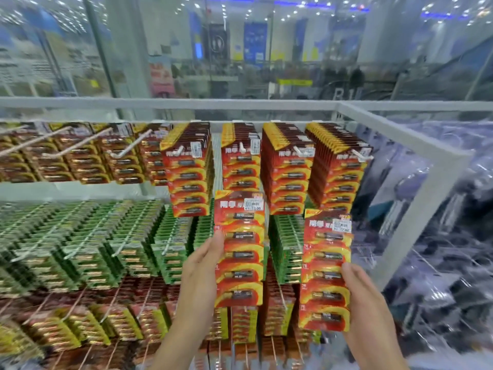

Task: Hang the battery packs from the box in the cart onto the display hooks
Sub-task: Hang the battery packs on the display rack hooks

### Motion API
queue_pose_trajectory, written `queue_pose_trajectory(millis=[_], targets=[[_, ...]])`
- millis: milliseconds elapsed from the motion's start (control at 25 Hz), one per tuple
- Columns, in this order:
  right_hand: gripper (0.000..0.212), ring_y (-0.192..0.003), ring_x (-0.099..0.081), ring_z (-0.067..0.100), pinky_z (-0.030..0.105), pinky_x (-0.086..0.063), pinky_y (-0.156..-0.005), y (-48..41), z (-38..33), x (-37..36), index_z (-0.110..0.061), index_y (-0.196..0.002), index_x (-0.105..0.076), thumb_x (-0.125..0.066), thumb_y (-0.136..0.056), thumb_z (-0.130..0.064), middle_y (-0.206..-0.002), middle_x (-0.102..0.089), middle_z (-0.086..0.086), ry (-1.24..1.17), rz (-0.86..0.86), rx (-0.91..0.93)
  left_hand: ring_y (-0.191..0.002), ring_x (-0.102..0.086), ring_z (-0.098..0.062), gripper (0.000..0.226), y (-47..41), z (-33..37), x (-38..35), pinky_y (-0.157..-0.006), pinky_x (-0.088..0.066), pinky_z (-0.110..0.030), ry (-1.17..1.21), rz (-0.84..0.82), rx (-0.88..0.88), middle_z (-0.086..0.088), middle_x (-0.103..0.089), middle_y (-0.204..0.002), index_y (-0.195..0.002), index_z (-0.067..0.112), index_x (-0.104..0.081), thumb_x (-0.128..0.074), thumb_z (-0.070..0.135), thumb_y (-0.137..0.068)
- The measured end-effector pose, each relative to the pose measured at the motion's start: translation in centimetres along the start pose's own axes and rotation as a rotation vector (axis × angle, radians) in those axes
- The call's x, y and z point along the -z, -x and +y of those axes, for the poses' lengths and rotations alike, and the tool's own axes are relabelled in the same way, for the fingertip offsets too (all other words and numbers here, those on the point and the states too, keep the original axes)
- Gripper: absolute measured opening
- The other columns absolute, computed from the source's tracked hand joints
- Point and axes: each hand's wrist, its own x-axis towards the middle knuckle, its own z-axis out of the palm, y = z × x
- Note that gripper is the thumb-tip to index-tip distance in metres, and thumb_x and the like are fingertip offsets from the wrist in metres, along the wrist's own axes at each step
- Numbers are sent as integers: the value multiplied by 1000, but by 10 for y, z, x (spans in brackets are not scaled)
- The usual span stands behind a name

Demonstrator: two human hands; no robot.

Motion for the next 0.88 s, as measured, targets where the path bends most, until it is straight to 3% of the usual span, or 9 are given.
queue_pose_trajectory(millis=[160, 240, 360, 440, 520, 640, 720, 760, 880], targets=[[35, -90, -76, 31, 55, -52, -96, -4, -3, 7, -16, -102, -73, -71, -79, -43, -107, -77, 15, 120, 30, 3, -96, -78, -31, 46, -23, 31, -15, -87, -61, -50, -23, 10, -122, -6, -80, -107, -121, 21, -75, -60, 55, -93], [43, -101, -75, 30, 56, -49, -104, -3, -7, 10, -24, -103, -76, -75, -72, -53, -108, -78, 8, 189, 23, -1, -109, -75, -29, 62, -36, 39, -22, -97, -57, -54, -30, 21, -151, -1, -78, -118, -126, 26, -74, -69, 71, -83], [37, -85, -77, 19, 32, -59, -79, 1, -17, 12, -10, -108, -72, -75, -81, -36, -105, -77, 14, 166, 38, -22, -121, -69, -28, 82, -51, 40, -29, -104, -52, -57, 0, 24, -176, 3, -74, -127, -131, 31, -71, -73, 83, -68], [27, -65, -75, 10, 24, -54, -58, 3, -22, 15, -3, -107, -69, -66, -94, -26, -100, -76, 16, 181, 35, -18, -117, -71, -27, 69, -56, 39, -33, -102, -54, -56, 17, 25, -170, 2, -76, -123, -129, 29, -72, -71, 76, -80], [27, -65, -74, 15, 28, -51, -60, 1, -23, 17, -4, -107, -70, -67, -93, -26, -97, -77, 16, 184, 37, -20, -112, -73, -27, 58, -65, 35, -34, -99, -56, -54, 46, 23, -163, 1, -77, -119, -129, 28, -72, -68, 67, -87], [35, -85, -75, 31, 42, -54, -77, -4, -20, 18, -6, -106, -72, -71, -79, -29, -102, -76, 20, 102, 30, -27, -120, -69, -23, 79, -80, 29, -38, -104, -53, -54, 14, 48, -147, 8, -74, -127, -129, 35, -70, -70, 86, -69], [32, -93, -74, 38, 49, -55, -88, -8, -23, 17, -8, -106, -73, -71, -82, -28, -103, -76, 20, 62, 32, -11, -103, -76, -24, 53, -94, 32, -42, -85, -64, -46, 12, 42, -146, 2, -79, -113, -121, 29, -74, -61, 70, -91], [30, -90, -74, 38, 50, -55, -88, -10, -27, 16, -8, -107, -73, -70, -85, -29, -103, -76, 20, 53, 36, 16, -99, -78, -24, 45, -101, 33, -46, -79, -65, -43, 2, 43, -135, 0, -80, -109, -121, 26, -74, -56, 61, -99], [28, -80, -73, 34, 48, -54, -81, -25, -51, 10, -9, -106, -72, -64, -92, -32, -100, -76, 18, 62, 29, 144, -109, -75, -22, 50, -120, 33, -48, -90, -61, -44, -38, 82, -149, 3, -77, -119, -133, 27, -68, -56, 59, -97]])
